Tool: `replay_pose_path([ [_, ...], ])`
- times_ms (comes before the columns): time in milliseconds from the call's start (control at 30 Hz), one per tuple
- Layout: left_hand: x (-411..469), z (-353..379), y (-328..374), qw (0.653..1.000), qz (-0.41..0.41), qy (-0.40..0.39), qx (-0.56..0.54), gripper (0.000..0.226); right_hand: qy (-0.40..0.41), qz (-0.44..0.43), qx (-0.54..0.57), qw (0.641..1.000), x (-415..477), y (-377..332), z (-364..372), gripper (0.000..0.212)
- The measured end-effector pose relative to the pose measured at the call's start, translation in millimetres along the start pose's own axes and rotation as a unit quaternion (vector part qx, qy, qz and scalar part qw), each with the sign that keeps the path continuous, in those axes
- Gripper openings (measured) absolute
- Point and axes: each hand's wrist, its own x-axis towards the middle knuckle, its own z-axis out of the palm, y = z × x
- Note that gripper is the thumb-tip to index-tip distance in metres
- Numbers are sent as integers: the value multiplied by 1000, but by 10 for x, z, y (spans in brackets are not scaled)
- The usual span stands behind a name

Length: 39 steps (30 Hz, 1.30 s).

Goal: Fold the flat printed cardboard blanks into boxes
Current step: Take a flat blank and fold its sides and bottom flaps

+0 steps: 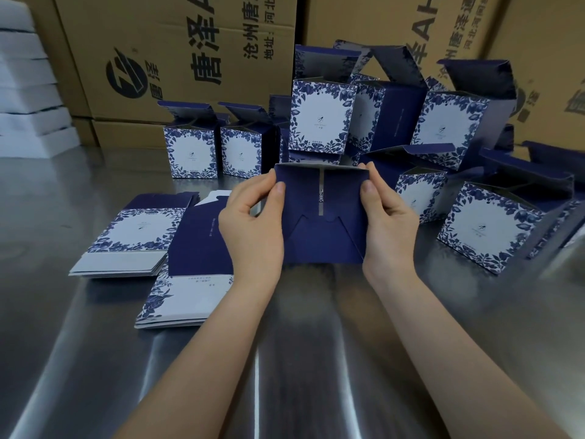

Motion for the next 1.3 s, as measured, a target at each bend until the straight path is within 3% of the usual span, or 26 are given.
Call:
replay_pose_path([
  [133,0,7,-26,1000,3,11,-5,19,-9,-15,1,1000,12,30,-9,28],
  [300,37,-21,-78,999,-5,-46,-11,32,-96,38,36,994,53,18,-62,36],
  [567,26,11,-160,998,-20,-37,-39,39,-70,14,16,997,18,28,-18,42],
  [733,112,-52,-198,991,-44,-118,-41,44,-155,27,23,987,105,15,-119,48],
  [900,85,-16,-175,987,-65,-122,-78,48,-134,10,12,991,118,38,-113,50],
  [1000,83,-22,-176,984,-66,-142,-85,49,-173,27,14,984,154,34,-169,53],
  [1100,135,-60,-167,974,-69,-194,-98,56,-228,41,1,973,176,-20,-202,69],
  [1300,147,-60,-161,972,-60,-213,-82,62,-223,43,-9,974,164,-12,-209,70],
])
